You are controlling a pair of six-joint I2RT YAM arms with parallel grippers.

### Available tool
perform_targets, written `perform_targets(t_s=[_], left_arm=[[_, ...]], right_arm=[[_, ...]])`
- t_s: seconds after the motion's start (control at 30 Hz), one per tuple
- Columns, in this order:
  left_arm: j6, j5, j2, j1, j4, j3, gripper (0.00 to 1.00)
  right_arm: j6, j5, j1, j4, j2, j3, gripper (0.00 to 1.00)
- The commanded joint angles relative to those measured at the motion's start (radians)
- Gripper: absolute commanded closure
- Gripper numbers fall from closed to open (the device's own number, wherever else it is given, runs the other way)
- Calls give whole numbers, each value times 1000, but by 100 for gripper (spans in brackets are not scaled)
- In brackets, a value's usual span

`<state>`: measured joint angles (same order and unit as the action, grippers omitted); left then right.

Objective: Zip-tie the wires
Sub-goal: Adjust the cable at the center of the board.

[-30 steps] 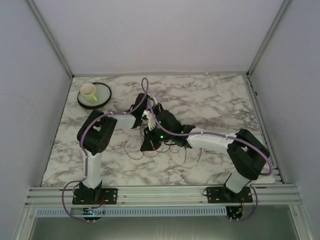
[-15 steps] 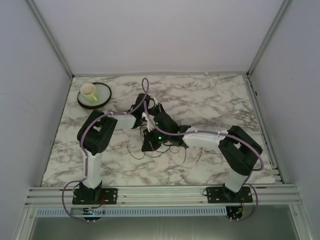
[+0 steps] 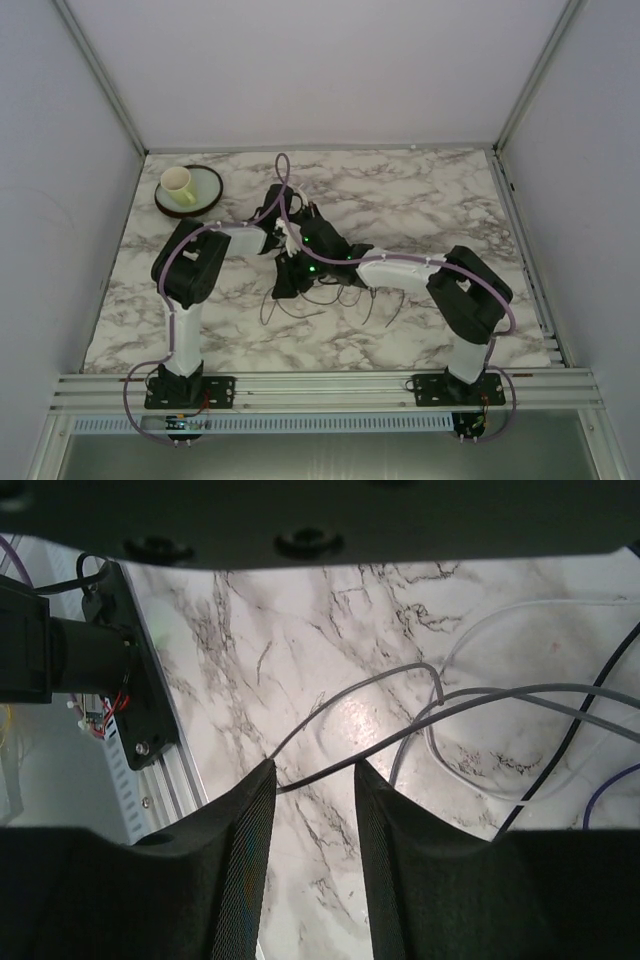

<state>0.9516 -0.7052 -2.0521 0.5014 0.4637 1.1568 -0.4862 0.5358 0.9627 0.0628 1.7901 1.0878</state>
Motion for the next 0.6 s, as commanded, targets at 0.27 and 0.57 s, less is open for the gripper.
perform_targets(t_s=[0.27,0.57], left_arm=[[-13,-29,24,41,11,18,100],[-30,-49,15,43,-25,28,100]], right_arm=[[106,-269,-23,-73,-229,-135,61],[195,-432,-70,-32,-429,-249,37]])
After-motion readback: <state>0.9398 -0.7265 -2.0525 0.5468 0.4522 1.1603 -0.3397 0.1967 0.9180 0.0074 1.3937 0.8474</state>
